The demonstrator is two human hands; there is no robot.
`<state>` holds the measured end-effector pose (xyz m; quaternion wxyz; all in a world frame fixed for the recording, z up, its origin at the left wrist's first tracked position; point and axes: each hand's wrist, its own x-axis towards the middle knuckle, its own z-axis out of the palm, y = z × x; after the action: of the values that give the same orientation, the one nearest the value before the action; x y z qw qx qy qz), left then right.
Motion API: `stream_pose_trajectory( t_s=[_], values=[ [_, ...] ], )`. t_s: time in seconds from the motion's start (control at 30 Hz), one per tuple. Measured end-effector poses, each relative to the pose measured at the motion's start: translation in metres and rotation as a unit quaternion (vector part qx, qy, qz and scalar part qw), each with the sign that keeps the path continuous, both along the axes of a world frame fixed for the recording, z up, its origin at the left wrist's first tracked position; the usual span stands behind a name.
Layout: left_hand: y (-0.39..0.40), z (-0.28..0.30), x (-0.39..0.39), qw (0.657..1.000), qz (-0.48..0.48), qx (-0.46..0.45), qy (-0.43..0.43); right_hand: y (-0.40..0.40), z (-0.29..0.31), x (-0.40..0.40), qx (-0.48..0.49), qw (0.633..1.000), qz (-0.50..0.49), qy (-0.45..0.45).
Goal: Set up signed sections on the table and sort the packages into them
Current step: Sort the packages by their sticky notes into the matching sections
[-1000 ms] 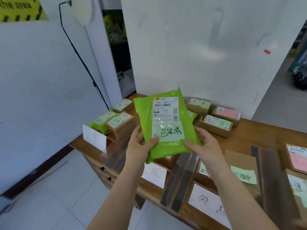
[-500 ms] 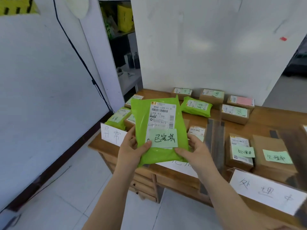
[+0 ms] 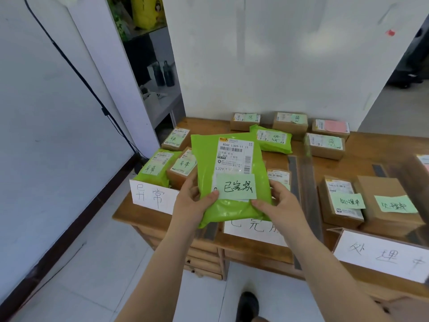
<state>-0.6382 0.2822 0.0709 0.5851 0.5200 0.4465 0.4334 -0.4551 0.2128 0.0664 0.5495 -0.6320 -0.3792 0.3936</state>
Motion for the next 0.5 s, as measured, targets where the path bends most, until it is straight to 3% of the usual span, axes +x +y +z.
stream_pose_trajectory(
  t_s=[0.13, 0.5],
  values=[
    [0.036, 0.001, 0.015, 1.0, -0.006, -0.002, 0.013, 0.034, -0.002, 0.015, 0.006, 0.999, 0.012, -0.045],
    [0.145, -0.005, 0.087, 0.996, -0.036, 0.019, 0.08, 0.136, -0.01, 0.089, -0.021, 1.0, 0.016, 0.009]
  ],
)
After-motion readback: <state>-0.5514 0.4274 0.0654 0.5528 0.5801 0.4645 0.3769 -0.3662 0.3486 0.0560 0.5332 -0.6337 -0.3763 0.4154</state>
